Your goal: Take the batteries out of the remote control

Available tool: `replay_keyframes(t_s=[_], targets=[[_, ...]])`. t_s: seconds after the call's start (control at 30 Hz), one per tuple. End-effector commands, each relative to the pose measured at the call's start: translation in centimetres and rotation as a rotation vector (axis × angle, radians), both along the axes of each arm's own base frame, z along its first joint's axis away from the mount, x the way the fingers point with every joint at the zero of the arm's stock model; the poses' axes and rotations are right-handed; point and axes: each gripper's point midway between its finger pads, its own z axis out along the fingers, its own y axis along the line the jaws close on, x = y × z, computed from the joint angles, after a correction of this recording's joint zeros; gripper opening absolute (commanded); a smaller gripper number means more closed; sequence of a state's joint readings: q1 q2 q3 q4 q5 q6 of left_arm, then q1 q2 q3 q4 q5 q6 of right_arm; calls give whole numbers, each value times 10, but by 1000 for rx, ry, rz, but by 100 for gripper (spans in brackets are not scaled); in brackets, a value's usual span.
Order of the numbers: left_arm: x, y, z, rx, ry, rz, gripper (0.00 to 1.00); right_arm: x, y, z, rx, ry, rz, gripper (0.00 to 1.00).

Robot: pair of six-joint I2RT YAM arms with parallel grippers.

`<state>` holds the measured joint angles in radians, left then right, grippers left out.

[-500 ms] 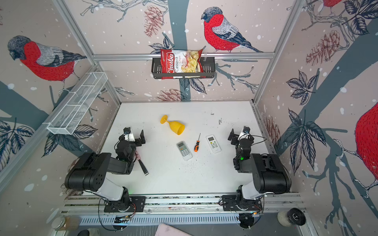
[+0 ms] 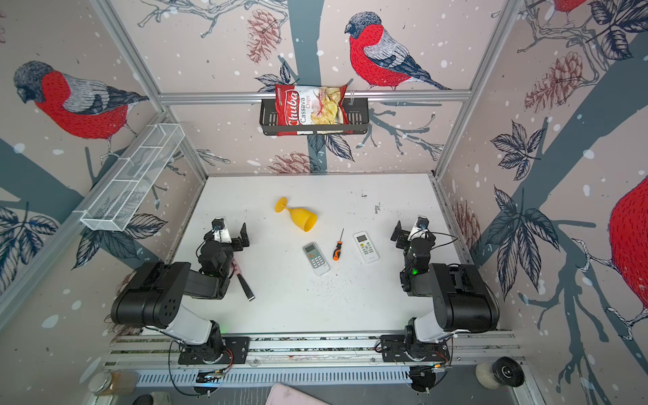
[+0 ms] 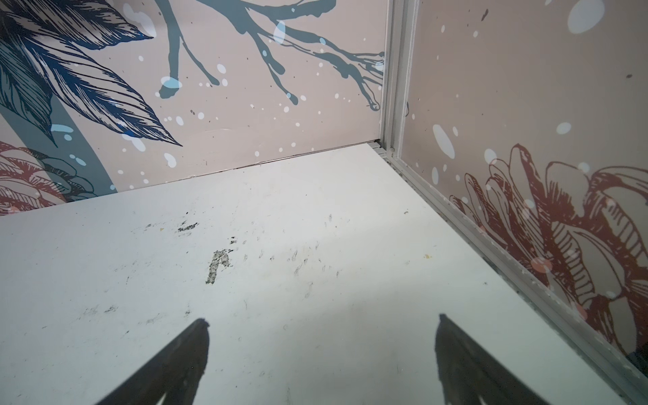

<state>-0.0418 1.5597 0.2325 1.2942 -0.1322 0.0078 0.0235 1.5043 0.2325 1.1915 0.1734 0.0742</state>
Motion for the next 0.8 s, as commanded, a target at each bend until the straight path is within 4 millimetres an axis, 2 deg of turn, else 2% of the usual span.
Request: replay_keyframes(t_s=[0.0,0.53,0.63,0.77], targets=[[0,1,3,1,-13,1,98,2,2,3,2,-8,11,100],[1,1,3,-13,-10,-12,98,2,2,3,1,-7,14,100],[1,3,5,-11,-18,-2,98,2,-1,6,-7,-10,-30,100],[20,13,20,-10,62,75,98,9,-12,16,9,67,-145,99]])
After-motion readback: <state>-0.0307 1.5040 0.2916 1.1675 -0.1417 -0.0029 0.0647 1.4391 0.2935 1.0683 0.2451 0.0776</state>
